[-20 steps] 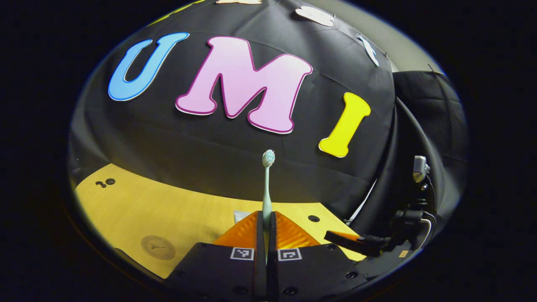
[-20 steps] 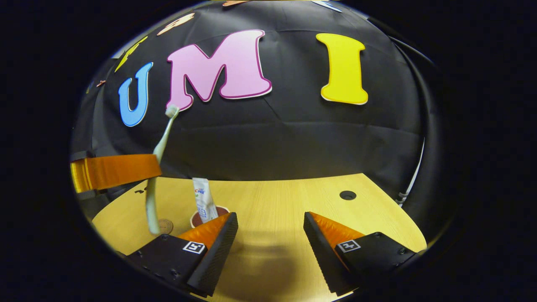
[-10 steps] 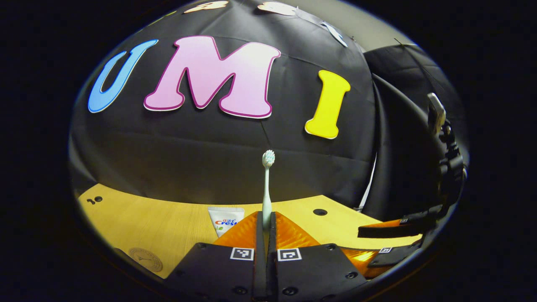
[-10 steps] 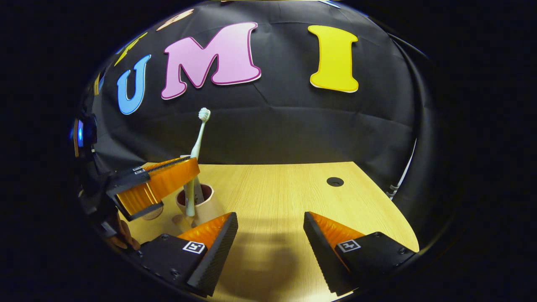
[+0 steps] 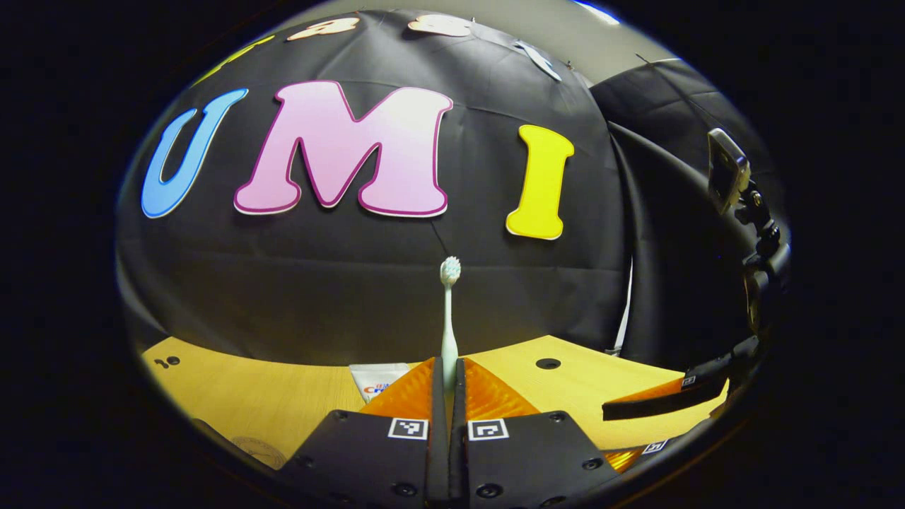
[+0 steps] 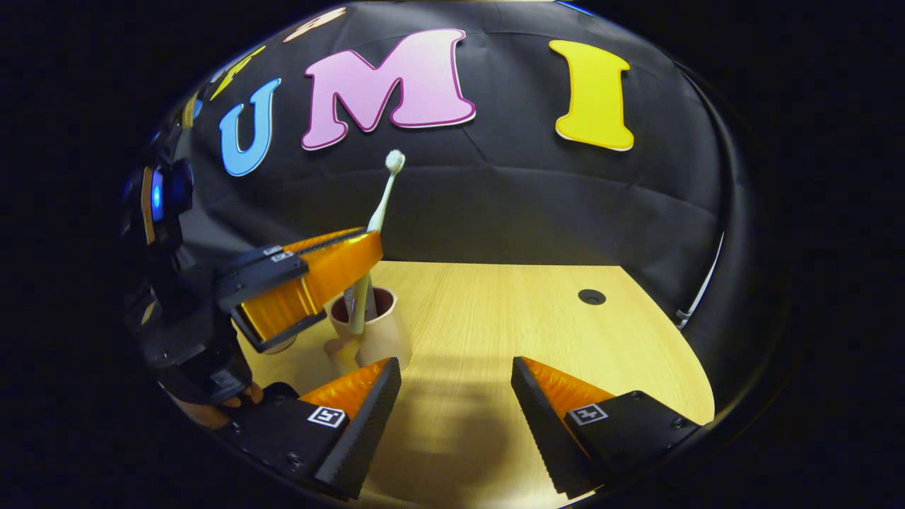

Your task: Put the toothbrush and toothpaste on the desktop into the cup, then pick up the cup and place it on the coaster on the desktop.

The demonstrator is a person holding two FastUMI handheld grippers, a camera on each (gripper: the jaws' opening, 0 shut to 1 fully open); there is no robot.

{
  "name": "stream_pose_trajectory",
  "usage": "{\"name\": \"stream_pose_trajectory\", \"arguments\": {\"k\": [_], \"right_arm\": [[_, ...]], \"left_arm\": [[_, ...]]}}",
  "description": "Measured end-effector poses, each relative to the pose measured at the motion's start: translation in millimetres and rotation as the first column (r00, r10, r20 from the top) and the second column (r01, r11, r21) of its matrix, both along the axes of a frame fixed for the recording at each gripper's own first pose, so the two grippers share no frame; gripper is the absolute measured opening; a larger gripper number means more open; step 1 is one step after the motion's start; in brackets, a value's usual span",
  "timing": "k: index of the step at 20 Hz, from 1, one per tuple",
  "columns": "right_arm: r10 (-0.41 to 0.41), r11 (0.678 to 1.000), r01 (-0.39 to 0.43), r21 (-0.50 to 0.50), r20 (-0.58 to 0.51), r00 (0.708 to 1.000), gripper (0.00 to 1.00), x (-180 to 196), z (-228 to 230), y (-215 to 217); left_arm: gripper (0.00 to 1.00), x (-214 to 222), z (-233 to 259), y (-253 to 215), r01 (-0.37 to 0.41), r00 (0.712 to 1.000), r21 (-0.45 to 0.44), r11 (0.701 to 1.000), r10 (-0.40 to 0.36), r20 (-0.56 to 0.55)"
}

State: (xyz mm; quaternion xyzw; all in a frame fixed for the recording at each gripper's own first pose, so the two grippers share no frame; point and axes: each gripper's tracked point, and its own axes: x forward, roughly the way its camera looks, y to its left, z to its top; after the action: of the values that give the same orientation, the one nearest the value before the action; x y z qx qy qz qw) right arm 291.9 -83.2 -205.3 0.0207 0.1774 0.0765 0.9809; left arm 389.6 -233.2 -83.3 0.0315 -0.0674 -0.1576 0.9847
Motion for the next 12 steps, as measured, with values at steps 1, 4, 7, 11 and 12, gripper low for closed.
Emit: {"name": "stream_pose_trajectory", "arguments": {"k": [1,4,7,11,12], "right_arm": [[0.005,1.000,-0.005,0.005,-0.008,1.000,0.97,-0.8,-2.8,2.4],[0.014,1.000,-0.014,0.005,-0.026,1.000,0.97,-3.2,-9.5,7.0],[0.020,1.000,-0.020,-0.003,-0.034,0.999,0.97,-4.5,-13.9,6.9],[0.020,1.000,-0.020,-0.008,-0.041,0.999,0.97,-2.8,-17.7,5.8],[0.019,1.000,-0.019,-0.005,-0.040,0.999,0.97,-2.4,-17.7,5.8]], "left_arm": [[0.06,0.5,5.5,2.6,-0.007,1.000,-0.004,1.000,0.007,0.013],[0.06,9.1,0.3,11.1,-0.022,1.000,-0.013,1.000,0.022,0.002],[0.06,16.0,-6.0,16.3,-0.032,0.999,-0.032,0.999,0.031,-0.009],[0.12,13.7,-13.7,16.3,-0.028,1.000,-0.024,0.999,0.028,-0.007],[0.14,10.4,-16.1,14.5,-0.017,1.000,-0.016,1.000,0.017,-0.008]]}}
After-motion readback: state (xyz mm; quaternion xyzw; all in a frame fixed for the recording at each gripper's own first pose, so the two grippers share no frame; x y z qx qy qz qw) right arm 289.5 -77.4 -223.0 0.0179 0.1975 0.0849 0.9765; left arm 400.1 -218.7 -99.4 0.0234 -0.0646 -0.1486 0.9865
